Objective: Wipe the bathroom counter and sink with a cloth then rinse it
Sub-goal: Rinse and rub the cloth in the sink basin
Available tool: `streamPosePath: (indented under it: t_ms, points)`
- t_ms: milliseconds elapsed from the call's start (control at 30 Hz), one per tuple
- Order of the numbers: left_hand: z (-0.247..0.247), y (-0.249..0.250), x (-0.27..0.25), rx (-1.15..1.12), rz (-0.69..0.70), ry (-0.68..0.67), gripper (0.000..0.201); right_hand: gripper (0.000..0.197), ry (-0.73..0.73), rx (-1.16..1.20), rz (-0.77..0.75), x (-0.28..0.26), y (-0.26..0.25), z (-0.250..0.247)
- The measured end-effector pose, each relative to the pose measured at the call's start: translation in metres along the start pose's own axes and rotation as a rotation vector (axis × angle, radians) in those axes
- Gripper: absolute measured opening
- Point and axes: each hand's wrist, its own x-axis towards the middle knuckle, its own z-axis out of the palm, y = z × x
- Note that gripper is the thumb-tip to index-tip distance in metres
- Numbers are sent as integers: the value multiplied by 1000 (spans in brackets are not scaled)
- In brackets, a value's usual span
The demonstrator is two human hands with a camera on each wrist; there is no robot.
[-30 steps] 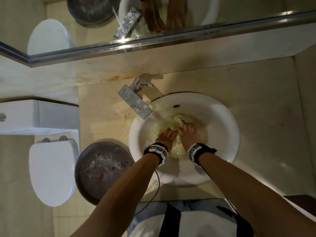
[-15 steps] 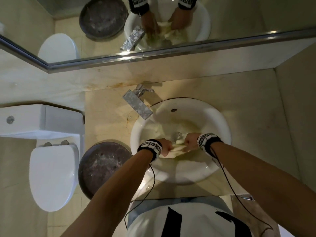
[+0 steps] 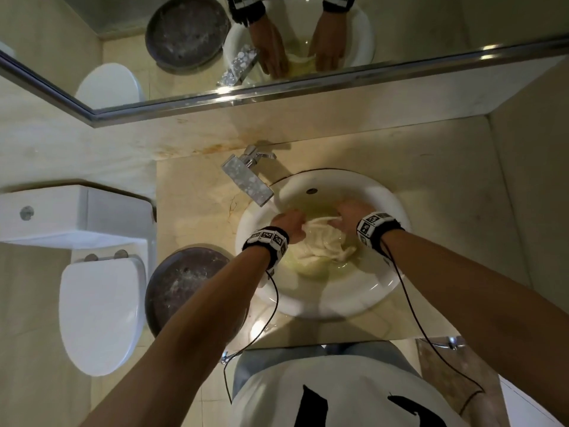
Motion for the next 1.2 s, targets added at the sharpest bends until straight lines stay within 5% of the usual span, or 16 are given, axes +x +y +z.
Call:
streamPosePath:
  t_ms: [167,400,767,900,1000,1200]
  points:
    - [18,5,-3,-50,-34,121,45,64,71,-60,-171,-2,-8,28]
    - [60,-5,1,49,-29,-179,79,106,-230,-148,-124,-4,-25,79]
    - [71,11,-3,22,-16,-512,53,95,-422,55,-32,-16,-30,119]
    - [51,7,-10,25,-8,-430,49,73,-451,-13,-64,-10,-19,94]
    - [31,0,-14,52,27,-336,46,86,-469,-7,-72,-8,-11,57]
    - [12,7,-22,95,90,-116,44,91,-214,1,-29,-10,4,23]
